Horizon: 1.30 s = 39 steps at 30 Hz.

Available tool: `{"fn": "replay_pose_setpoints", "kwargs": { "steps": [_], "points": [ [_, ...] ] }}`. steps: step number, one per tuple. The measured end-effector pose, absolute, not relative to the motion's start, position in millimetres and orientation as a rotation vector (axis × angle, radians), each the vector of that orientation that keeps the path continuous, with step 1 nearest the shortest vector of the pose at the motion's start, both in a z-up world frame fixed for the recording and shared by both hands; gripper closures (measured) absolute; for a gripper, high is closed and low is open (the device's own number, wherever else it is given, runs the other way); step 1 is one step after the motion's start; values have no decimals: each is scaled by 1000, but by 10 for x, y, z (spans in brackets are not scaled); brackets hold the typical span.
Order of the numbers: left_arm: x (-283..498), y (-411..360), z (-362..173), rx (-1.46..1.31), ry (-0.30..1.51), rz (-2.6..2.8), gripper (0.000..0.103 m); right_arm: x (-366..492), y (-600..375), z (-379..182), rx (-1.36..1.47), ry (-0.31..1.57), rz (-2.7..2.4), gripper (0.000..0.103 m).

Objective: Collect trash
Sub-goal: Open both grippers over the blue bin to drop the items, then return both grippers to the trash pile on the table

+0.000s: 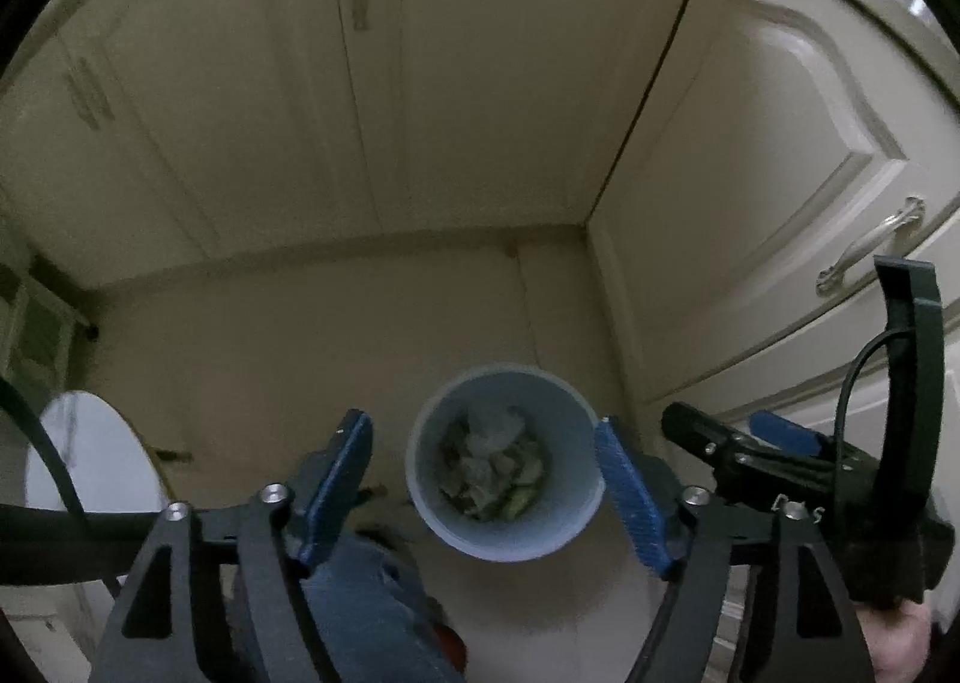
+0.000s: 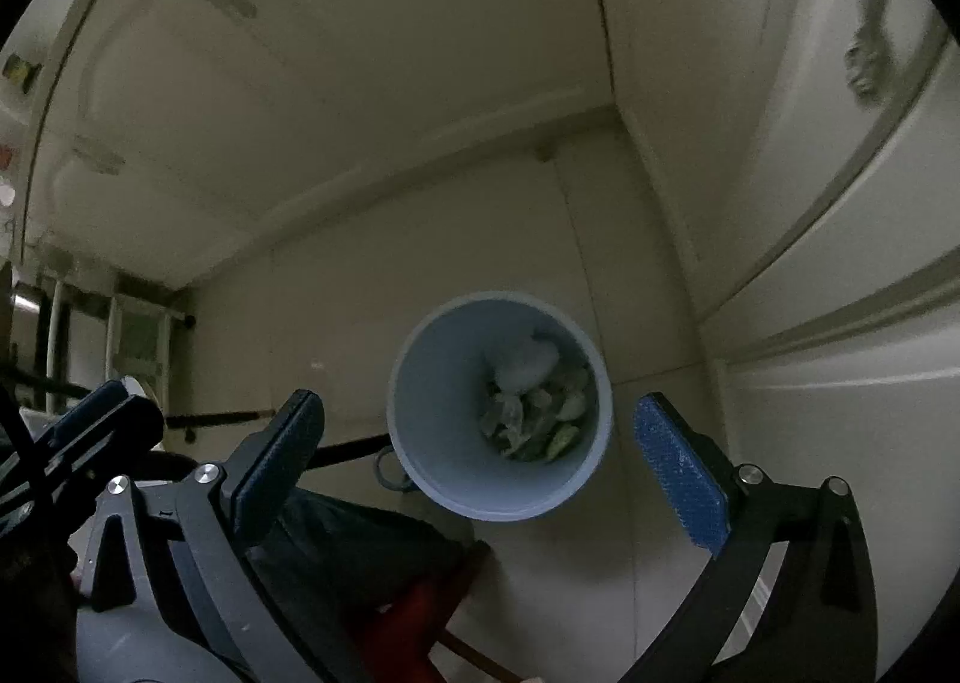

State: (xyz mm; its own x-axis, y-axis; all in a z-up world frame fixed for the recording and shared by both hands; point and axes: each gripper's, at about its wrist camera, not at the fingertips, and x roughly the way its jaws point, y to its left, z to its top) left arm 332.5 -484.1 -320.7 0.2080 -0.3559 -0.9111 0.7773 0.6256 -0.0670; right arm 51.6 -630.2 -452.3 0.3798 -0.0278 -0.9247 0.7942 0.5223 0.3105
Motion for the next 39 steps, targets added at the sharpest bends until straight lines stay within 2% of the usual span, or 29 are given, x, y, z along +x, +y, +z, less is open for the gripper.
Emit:
{"fn": "replay_pose_setpoints", "kwargs": {
  "steps": [6, 8, 9, 17, 25, 39],
  "points": [
    [3101, -4551, -2710, 403, 963, -844, 17, 428, -6244, -4036, 852, 967, -652, 0],
    [3005, -4391, -2501, 368, 911, -848, 8, 416, -6205, -3792, 836, 919, -649, 0],
    [2979, -4312, -2396, 351, 883, -849, 7, 429, -6186, -3688, 826, 899, -648, 0],
    [2809, -3354, -1679, 216, 735, -812, 4, 698, -5752, -2746, 723, 743, -563, 0],
    [2659, -2342, -1328, 175, 630, -646, 4, 1186, -4961, -1999, 596, 641, -381, 0],
    [2383, -734, -1044, 31, 587, -331, 4, 2083, -3483, -1341, 393, 602, -121, 0]
  ]
}}
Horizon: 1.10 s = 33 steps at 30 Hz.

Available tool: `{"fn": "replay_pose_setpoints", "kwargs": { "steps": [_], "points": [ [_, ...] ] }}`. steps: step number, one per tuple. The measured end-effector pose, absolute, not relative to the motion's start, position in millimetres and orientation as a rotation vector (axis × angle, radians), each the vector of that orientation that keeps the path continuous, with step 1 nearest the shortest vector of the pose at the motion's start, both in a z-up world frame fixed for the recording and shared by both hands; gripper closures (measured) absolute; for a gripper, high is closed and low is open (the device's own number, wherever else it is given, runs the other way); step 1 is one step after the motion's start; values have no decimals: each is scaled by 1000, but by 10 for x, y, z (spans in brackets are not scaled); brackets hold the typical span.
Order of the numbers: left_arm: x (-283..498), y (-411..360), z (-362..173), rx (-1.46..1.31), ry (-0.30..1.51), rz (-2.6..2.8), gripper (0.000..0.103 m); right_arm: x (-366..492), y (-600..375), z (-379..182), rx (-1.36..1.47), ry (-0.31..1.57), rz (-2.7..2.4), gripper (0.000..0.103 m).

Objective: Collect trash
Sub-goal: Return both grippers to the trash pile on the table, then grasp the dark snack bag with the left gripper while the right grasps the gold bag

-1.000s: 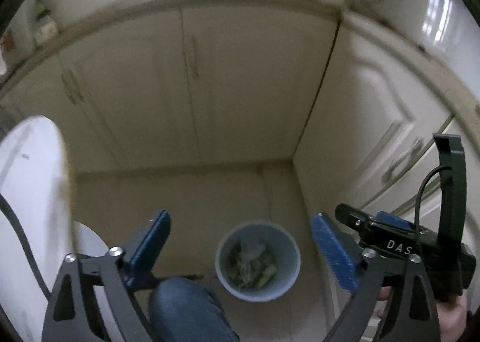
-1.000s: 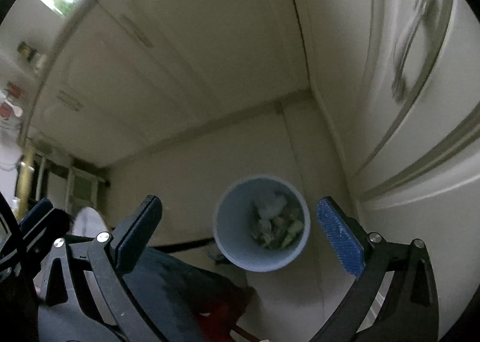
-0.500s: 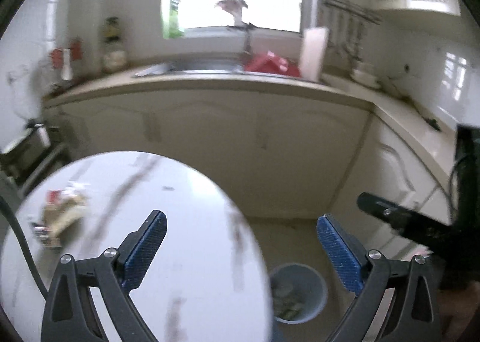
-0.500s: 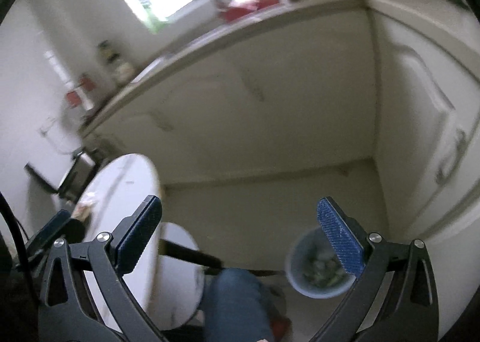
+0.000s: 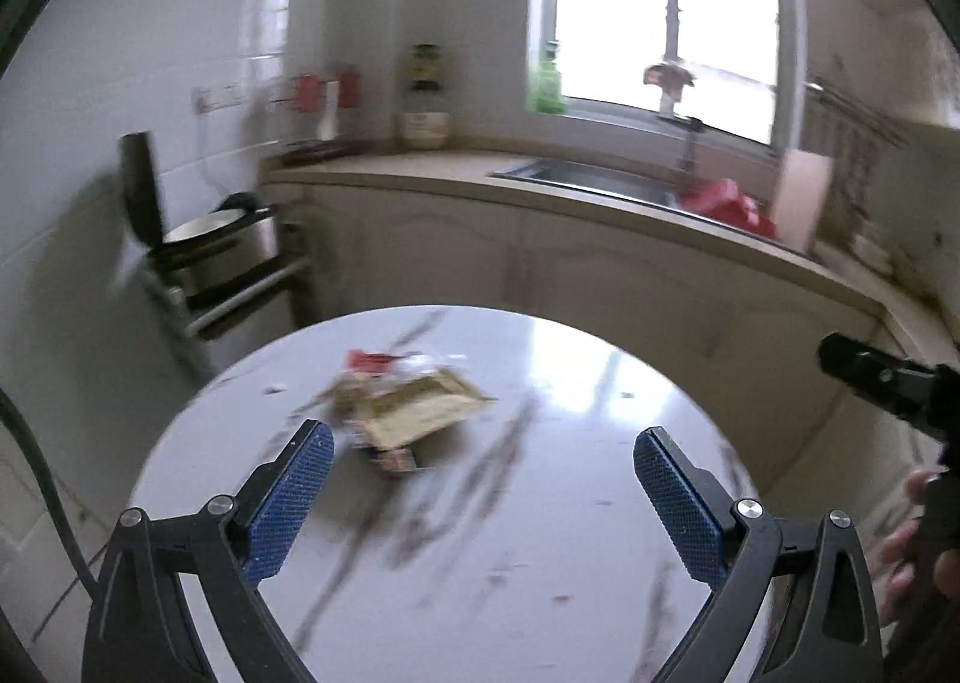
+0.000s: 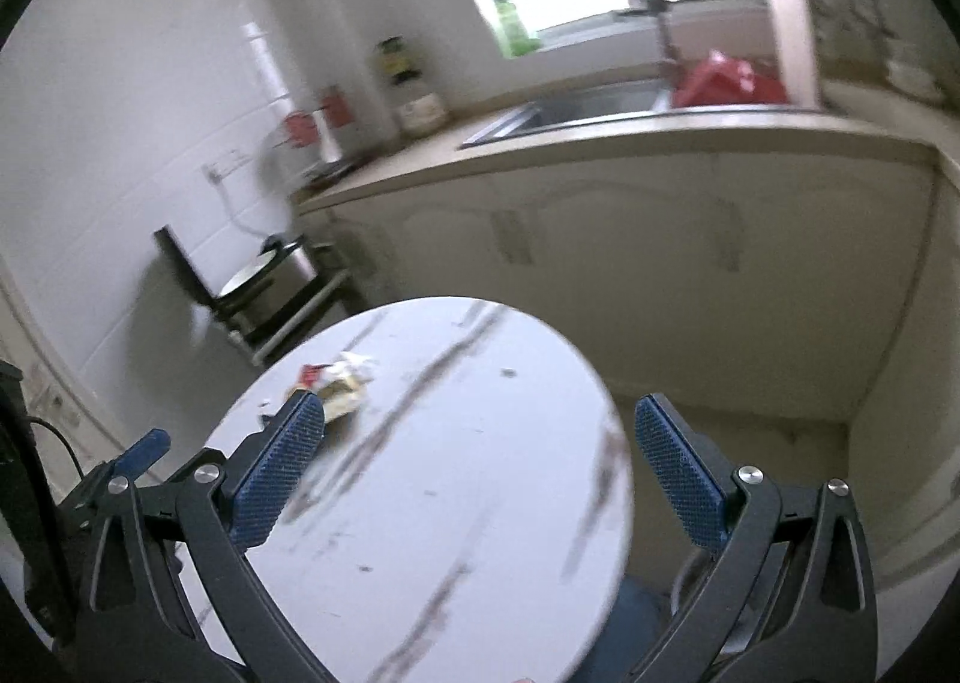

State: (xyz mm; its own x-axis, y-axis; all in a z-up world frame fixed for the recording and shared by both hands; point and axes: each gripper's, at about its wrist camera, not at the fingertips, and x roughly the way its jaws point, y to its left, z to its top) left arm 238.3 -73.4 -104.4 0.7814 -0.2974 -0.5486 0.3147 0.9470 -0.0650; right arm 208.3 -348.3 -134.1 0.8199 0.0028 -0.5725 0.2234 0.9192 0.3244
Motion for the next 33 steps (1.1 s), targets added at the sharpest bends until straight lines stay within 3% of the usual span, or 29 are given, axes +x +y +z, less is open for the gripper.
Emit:
{"fn": "replay_pose_setpoints", "kwargs": {
  "steps": [10, 28, 30, 32, 33],
  "points": [
    [2619, -228, -1235, -61, 670, -204, 4, 2565, -2963, -1426, 324, 664, -19, 0],
    [4224, -715, -1862, -48, 887, -185, 4, 3643, -2931, -2340, 426, 877, 70, 0],
    [4399, -745, -1922, -52, 917, -197, 7, 3751, -2923, -2422, 439, 895, 85, 0],
    [4540, -774, -1986, -51, 943, -207, 22, 3854, -2887, -2486, 448, 911, 96, 0],
    [4598, -789, -2002, -41, 939, -203, 21, 3913, -2862, -2523, 453, 920, 108, 0]
  ]
}}
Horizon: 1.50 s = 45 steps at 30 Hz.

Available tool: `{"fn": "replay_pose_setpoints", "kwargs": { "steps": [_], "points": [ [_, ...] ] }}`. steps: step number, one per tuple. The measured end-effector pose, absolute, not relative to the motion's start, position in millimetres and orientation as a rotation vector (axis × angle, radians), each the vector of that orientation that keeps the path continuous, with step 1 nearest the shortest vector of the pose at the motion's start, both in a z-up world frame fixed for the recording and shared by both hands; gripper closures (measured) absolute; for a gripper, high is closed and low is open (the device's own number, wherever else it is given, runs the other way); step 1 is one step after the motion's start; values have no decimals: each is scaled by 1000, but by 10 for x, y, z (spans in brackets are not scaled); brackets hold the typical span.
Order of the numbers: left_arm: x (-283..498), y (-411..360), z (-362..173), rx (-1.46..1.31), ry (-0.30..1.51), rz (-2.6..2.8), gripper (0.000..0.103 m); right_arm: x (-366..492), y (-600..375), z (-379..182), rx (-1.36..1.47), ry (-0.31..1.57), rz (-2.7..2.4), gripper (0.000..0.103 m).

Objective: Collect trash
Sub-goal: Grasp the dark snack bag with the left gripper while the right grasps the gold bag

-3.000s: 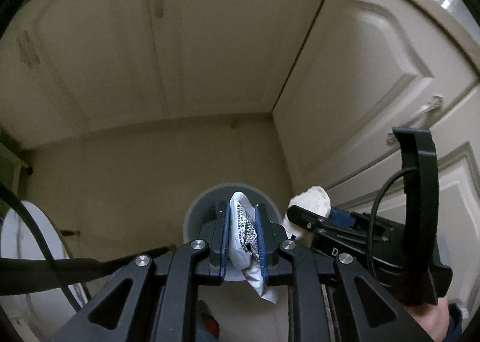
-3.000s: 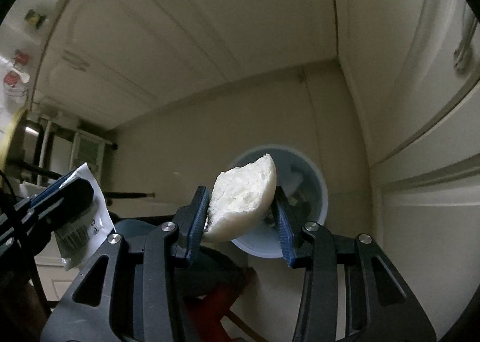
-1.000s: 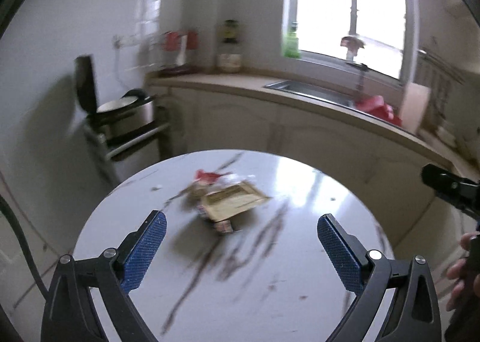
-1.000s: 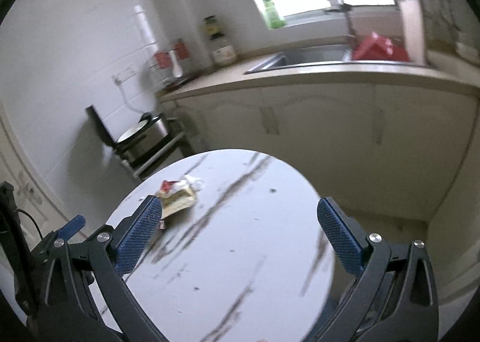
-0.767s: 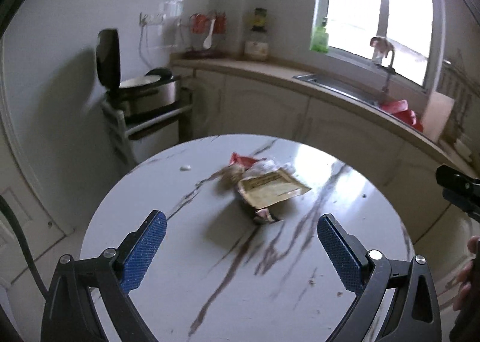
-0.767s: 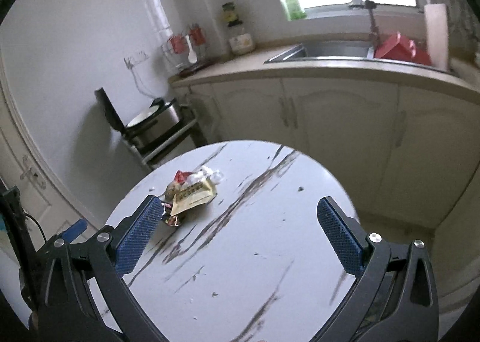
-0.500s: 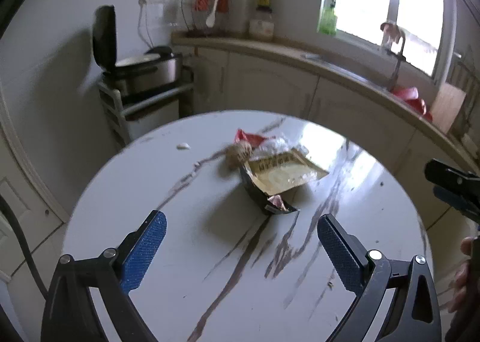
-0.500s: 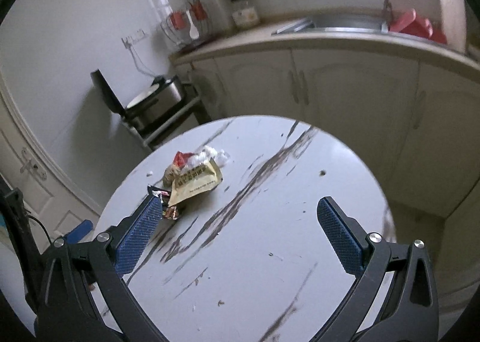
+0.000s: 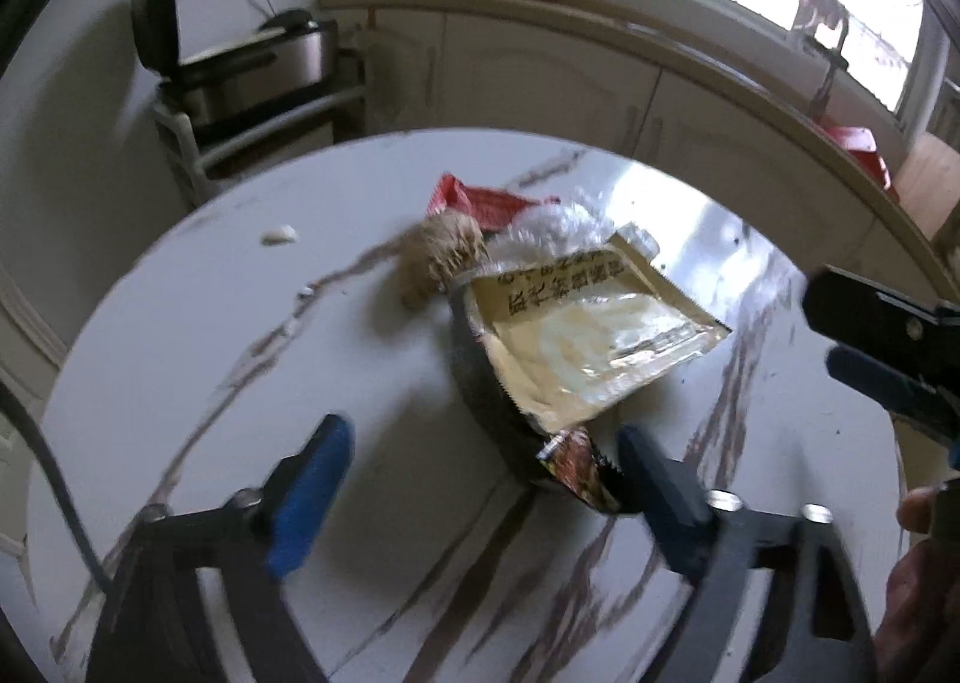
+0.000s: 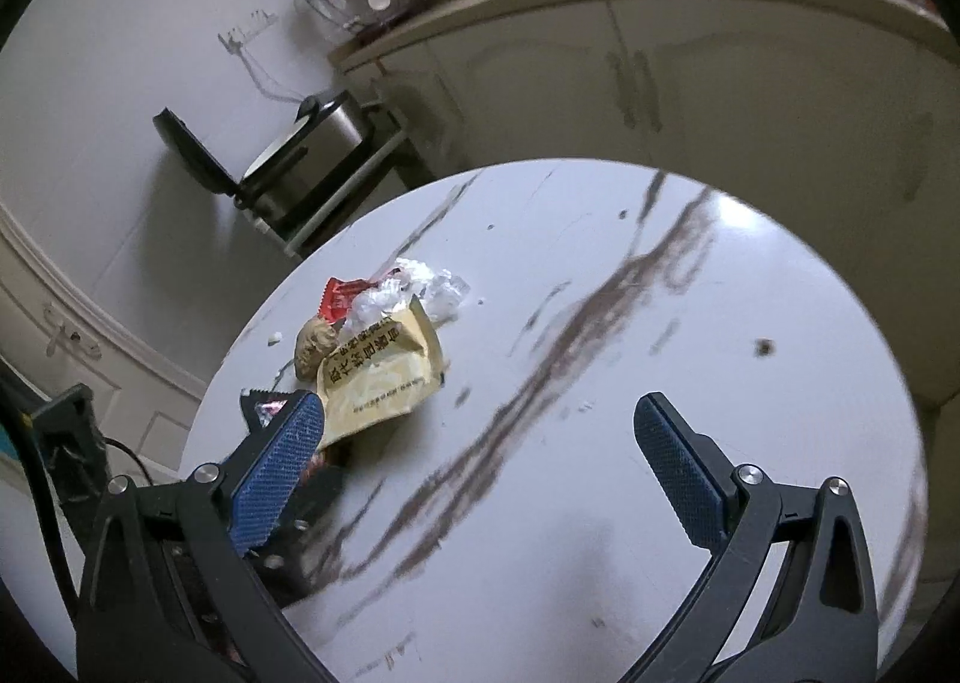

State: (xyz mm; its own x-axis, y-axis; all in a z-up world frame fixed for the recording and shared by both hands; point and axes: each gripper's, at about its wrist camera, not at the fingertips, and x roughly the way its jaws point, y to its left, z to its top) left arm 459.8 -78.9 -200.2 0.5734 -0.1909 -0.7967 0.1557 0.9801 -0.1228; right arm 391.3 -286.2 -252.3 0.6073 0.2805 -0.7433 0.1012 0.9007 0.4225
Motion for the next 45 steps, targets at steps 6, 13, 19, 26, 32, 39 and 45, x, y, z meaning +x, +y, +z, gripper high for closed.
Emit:
{"fn": "replay_pose_setpoints", "kwargs": {
  "steps": [6, 13, 19, 26, 32, 39, 45],
  "points": [
    [4866, -774, -2046, -21, 919, -225, 55, 4215, -2574, -2689, 418, 975, 166, 0],
    [5048, -506, -2108, -45, 922, -257, 77, 4422, -2118, -2820, 273, 1026, 193, 22],
    [5074, -239, -2169, -75, 918, -244, 78, 4416, -1874, -2853, 139, 1026, 183, 85],
    [5019, -161, -2212, -89, 910, -237, 79, 4289, -1978, -2831, 188, 1023, 262, 96],
    [4924, -162, -2191, -86, 914, -243, 79, 4328, -2042, -2856, 222, 1031, 282, 75],
    [4847, -249, -2180, -80, 908, -237, 80, 4487, -1895, -2856, 135, 1001, 285, 39],
    [4874, -214, -2204, -84, 908, -222, 80, 4528, -1724, -2849, 45, 1003, 326, 90]
  ]
}}
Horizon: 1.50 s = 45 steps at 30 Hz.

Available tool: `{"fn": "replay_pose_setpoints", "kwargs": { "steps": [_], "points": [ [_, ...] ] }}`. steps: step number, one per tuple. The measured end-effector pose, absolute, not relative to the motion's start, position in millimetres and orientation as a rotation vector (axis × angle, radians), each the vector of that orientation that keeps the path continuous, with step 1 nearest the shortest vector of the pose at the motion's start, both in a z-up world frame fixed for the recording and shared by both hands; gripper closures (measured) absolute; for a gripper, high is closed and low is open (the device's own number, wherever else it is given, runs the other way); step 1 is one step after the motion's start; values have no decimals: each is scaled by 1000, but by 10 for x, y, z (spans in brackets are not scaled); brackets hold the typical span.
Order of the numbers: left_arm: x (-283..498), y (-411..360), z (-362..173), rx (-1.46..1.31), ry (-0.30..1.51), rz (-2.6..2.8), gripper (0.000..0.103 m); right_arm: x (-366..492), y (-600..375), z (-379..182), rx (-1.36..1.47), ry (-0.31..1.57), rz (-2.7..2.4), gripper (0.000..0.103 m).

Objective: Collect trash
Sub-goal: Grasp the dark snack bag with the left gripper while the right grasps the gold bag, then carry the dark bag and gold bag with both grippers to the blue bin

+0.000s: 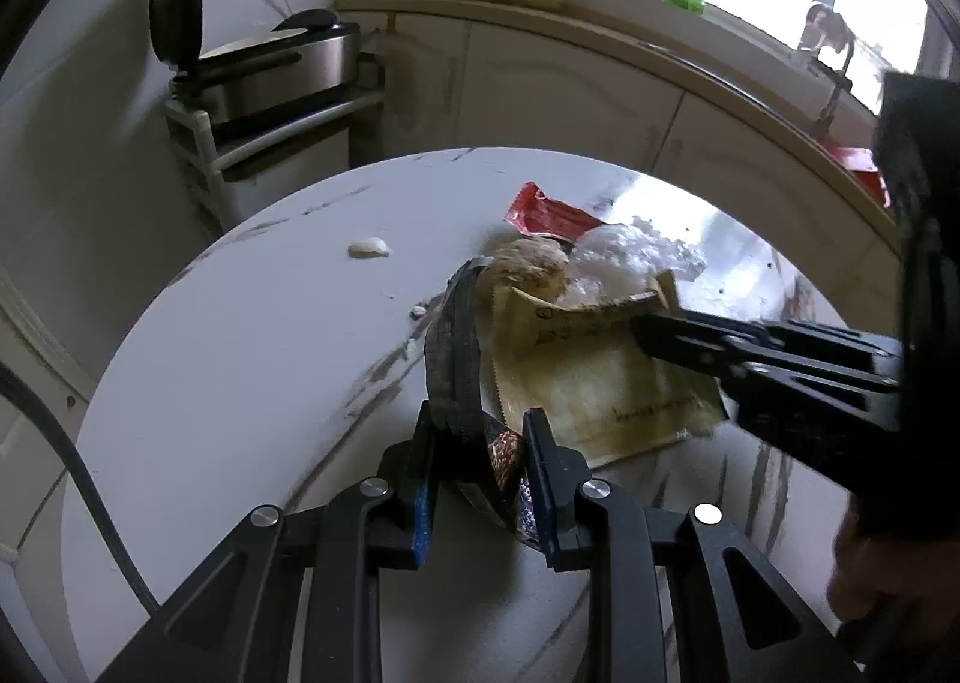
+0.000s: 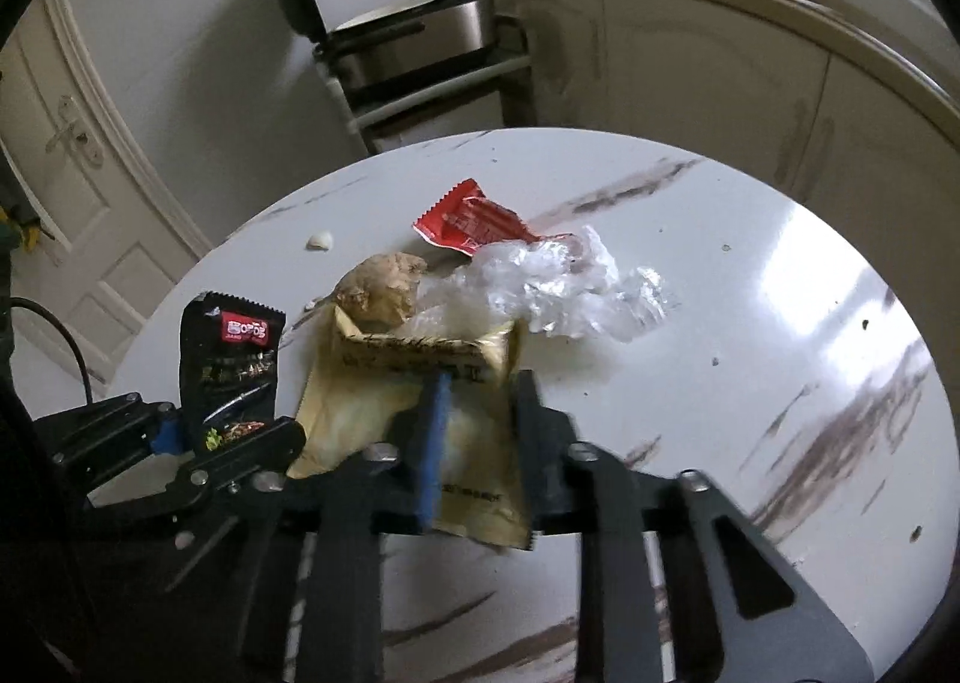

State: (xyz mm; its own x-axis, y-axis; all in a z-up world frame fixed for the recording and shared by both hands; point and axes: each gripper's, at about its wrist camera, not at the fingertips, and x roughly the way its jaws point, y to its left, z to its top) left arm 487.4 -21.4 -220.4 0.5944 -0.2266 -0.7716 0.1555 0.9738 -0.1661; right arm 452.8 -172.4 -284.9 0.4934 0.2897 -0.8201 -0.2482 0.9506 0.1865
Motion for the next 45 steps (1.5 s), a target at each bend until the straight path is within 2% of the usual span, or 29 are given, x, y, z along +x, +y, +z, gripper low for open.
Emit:
{"fn": "replay_pose_setpoints", "kwargs": {
  "steps": [7, 32, 45],
  "points": [
    [4804, -207, -2158, -90, 904, -233, 80, 4308, -1867, -2769, 73, 968, 315, 96],
    [3918, -676, -1593, -38, 791, -365, 82, 3220, -2940, -1935, 141, 793, 107, 98],
    [3506, -1285, -1450, 47, 783, -481, 82, 2667, -3421, -1991, 196, 793, 44, 98]
  ]
}}
